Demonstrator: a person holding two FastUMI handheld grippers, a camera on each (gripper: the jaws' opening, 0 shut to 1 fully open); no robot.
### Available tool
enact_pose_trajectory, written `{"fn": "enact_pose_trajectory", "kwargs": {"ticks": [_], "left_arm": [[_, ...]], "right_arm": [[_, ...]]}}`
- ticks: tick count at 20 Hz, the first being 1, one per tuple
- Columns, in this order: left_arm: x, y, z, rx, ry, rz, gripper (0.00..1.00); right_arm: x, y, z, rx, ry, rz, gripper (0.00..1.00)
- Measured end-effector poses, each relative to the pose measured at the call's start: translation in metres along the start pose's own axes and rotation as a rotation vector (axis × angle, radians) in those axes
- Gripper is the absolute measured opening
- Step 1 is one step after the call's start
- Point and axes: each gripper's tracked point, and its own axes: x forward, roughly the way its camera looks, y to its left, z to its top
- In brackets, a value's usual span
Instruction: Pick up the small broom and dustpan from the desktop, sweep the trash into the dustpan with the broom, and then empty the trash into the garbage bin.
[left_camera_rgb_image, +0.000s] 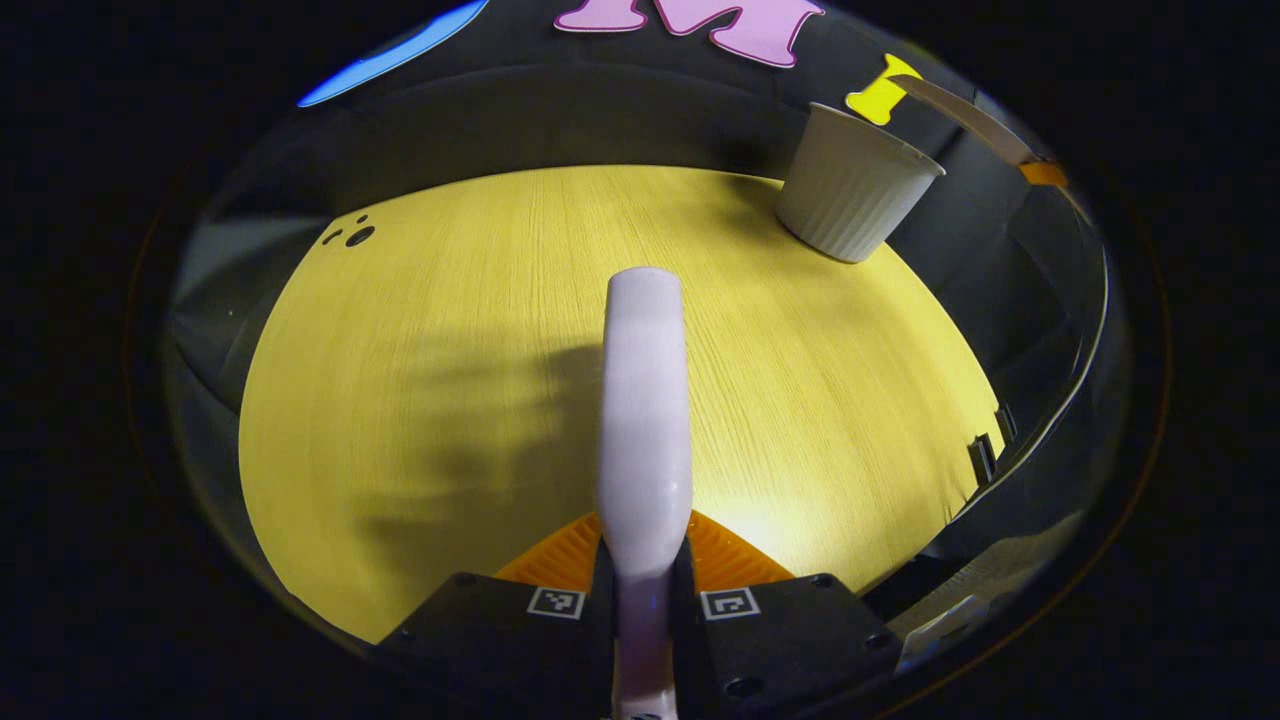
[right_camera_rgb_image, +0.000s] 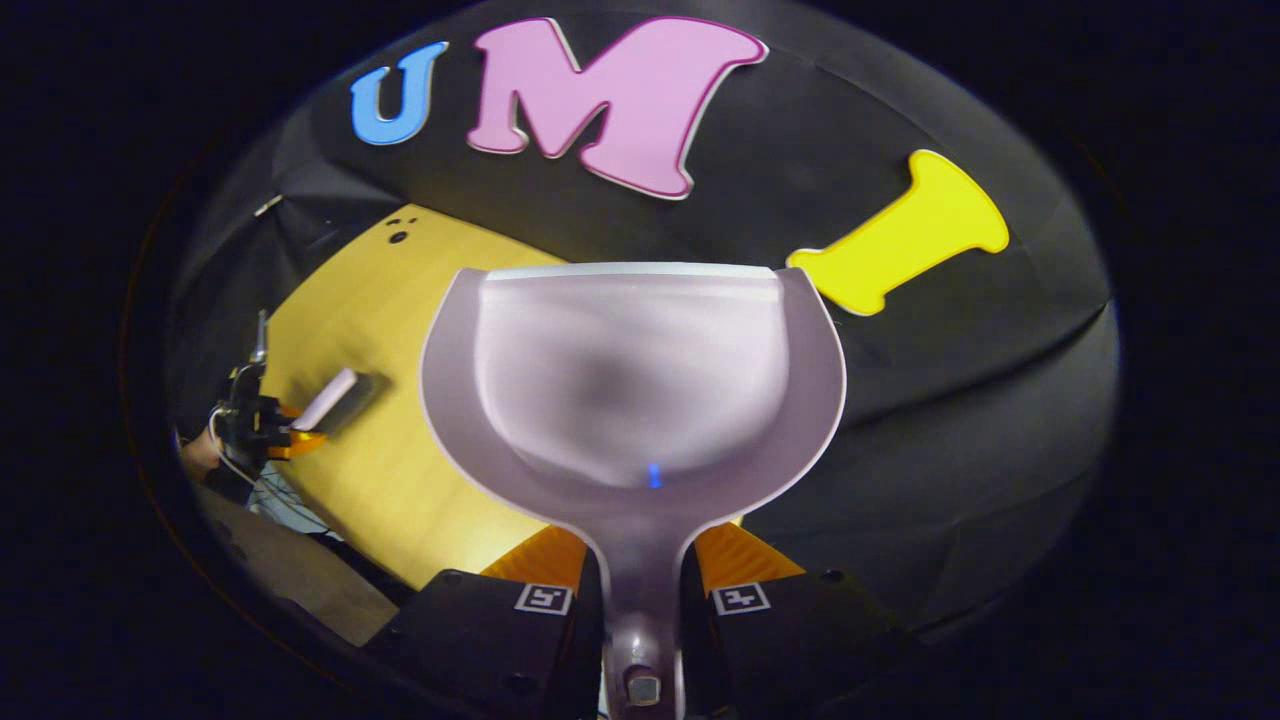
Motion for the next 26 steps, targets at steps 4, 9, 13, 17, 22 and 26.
{"fn": "enact_pose_trajectory", "kwargs": {"ticks": [4, 9, 13, 17, 22, 26], "left_arm": [[0.001, -0.002, -0.002, 0.027, -0.003, 0.034, 0.29], [0.014, -0.003, -0.01, 0.049, 0.019, 0.105, 0.28], [0.026, 0.011, -0.018, 0.038, 0.043, 0.177, 0.28], [0.03, 0.03, -0.025, 0.001, 0.082, 0.25, 0.28], [0.033, 0.022, -0.027, 0.007, 0.105, 0.275, 0.3], [0.036, 0.01, -0.027, 0.071, 0.115, 0.278, 0.36]], "right_arm": [[0.023, 0.072, -0.061, 0.019, 0.033, 0.079, 0.36], [0.095, 0.175, -0.152, 0.008, 0.131, 0.186, 0.36], [0.149, 0.214, -0.181, 0.035, 0.152, 0.23, 0.36], [0.189, 0.225, -0.199, -0.042, 0.173, 0.231, 0.36], [0.207, 0.224, -0.205, -0.011, 0.193, 0.238, 0.38], [0.201, 0.234, -0.206, 0.036, 0.19, 0.249, 0.39]]}}
